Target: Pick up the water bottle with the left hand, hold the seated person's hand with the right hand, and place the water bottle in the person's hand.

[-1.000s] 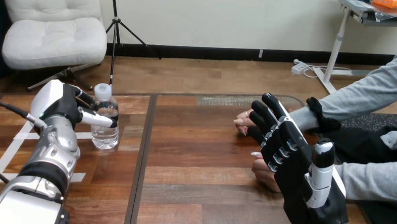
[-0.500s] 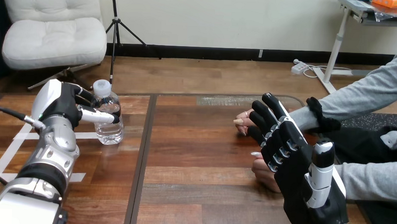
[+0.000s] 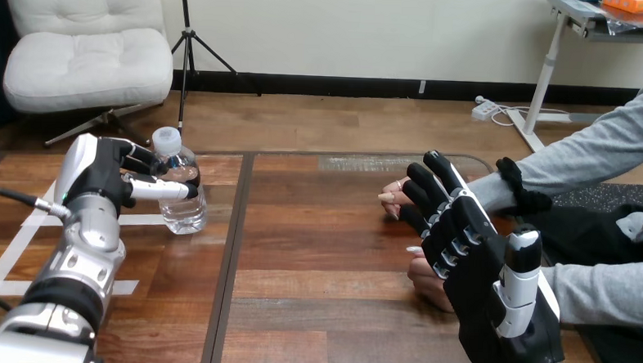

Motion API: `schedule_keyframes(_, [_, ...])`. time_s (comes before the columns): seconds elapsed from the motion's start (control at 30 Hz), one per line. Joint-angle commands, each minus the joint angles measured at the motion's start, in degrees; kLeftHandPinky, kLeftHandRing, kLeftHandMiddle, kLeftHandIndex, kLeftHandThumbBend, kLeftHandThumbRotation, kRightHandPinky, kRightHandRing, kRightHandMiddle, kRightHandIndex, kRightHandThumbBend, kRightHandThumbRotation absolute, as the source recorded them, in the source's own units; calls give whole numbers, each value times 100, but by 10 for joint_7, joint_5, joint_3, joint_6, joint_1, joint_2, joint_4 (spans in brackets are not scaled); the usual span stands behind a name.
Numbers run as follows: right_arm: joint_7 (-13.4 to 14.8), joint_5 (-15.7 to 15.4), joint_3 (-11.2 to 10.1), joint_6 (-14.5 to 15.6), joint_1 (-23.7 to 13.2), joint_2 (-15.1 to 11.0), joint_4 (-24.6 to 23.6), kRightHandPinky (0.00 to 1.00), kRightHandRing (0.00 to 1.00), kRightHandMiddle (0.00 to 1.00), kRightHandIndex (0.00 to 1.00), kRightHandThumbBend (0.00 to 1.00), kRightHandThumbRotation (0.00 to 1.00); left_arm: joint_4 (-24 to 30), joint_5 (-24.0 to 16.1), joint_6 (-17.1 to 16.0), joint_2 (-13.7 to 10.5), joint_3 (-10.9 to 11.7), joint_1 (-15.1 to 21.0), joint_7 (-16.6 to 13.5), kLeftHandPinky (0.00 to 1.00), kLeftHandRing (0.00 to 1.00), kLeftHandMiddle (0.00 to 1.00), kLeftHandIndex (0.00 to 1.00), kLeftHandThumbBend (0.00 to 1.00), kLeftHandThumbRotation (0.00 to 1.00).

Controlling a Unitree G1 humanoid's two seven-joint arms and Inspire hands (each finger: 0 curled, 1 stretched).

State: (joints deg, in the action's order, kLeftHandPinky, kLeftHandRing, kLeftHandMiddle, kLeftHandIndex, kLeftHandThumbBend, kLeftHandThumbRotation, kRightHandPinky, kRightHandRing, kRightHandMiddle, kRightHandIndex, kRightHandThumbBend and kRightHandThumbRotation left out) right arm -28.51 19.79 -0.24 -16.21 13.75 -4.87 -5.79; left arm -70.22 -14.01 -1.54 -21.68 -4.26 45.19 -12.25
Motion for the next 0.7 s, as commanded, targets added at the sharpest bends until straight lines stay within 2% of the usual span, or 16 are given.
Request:
schedule_keyframes(0.0, [-2,9,-4,-3,-24,-4,-14,100,99,98,99,96,100,57,3,-16,-18,8,17,3,42,49,53,47,67,0])
schedule_keyframes(0.27, [-1,2,-5,-5,-26,-8,-10,100,100,98,99,95,100,93,13,-8,-21,21,3,23,41,48,53,47,68,0])
schedule_keyframes(0.67, [-3,-9,-9,-14,-34,-15,-3,100,99,97,99,93,100,159,15,16,-33,27,-23,56,35,42,49,47,68,0])
